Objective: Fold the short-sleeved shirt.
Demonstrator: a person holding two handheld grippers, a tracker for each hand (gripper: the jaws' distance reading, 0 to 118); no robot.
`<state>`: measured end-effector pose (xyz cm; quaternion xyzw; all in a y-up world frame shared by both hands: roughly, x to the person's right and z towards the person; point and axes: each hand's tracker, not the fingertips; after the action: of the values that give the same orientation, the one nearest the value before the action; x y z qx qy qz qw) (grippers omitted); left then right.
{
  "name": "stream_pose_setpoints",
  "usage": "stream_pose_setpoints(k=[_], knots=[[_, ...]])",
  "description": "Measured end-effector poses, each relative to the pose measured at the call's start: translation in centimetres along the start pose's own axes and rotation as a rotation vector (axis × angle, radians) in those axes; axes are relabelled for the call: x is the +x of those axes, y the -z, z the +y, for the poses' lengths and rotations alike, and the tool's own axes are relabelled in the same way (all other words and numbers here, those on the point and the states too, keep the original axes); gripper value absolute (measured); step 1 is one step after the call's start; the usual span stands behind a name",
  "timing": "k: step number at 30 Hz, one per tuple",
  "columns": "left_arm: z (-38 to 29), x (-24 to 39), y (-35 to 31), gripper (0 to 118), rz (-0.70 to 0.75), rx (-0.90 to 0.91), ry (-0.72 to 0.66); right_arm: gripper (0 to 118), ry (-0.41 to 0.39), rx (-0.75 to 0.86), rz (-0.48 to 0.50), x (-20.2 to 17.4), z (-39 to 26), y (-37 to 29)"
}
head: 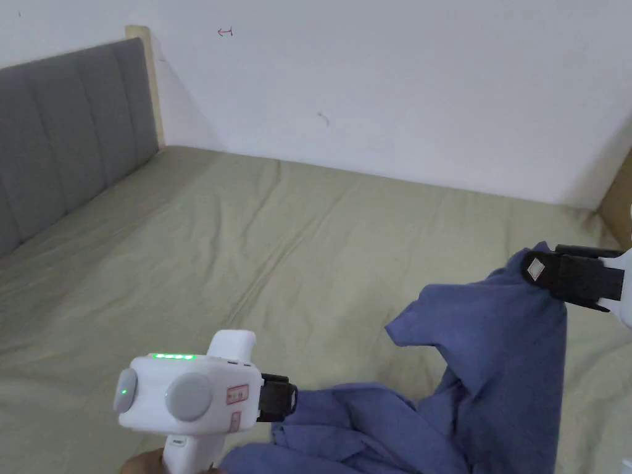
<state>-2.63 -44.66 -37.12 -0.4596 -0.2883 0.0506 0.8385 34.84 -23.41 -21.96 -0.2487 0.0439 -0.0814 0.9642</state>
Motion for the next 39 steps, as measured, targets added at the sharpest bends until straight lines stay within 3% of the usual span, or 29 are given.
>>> stream_pose_setpoints(k=[3, 7, 8, 10, 13, 15, 21, 28, 39], knots=[[1.2, -0.2, 4.8, 63, -0.046, -0.145, -0.048, 7, 0.015, 0.006, -0.018, 1.0, -0.6, -0.6], [1.0, 0.0, 8.5, 64, 0.046, -0.219, -0.083, 7, 0.095, 0.006, 0.007, 2.3, -1.2, -0.8], [0.9, 0.3, 9.0, 54, 0.041, -0.272, -0.074, 7, 0.09, 0.008, 0.0, 2.4, -1.3, -0.8], [0.8, 0.9, 7.9, 2, 0.129, -0.193, -0.074, 7, 0.07, 0.013, -0.024, 2.4, -1.4, -0.7], [1.5, 0.5, 7.4, 2, 0.013, -0.244, -0.159, 7, 0.07, 0.009, -0.01, 2.5, -1.7, -1.0], [2.0, 1.0, 5.6, 2, 0.057, -0.187, -0.141, 7, 0.062, 0.013, -0.015, 2.5, -2.0, -1.4], [6.5, 2.5, -1.7, 2, -0.034, -0.007, -0.043, 7, 0.094, 0.044, -0.037, 3.1, -2.0, -2.9], [11.6, 4.7, -10.0, 2, 0.025, 0.166, 0.113, 7, 0.099, 0.114, -0.074, 2.8, -0.7, -5.6], [21.4, 8.1, -21.9, 2, 0.194, 0.379, 0.272, 7, 0.066, 0.276, -0.2, 2.4, 8.1, -10.4]])
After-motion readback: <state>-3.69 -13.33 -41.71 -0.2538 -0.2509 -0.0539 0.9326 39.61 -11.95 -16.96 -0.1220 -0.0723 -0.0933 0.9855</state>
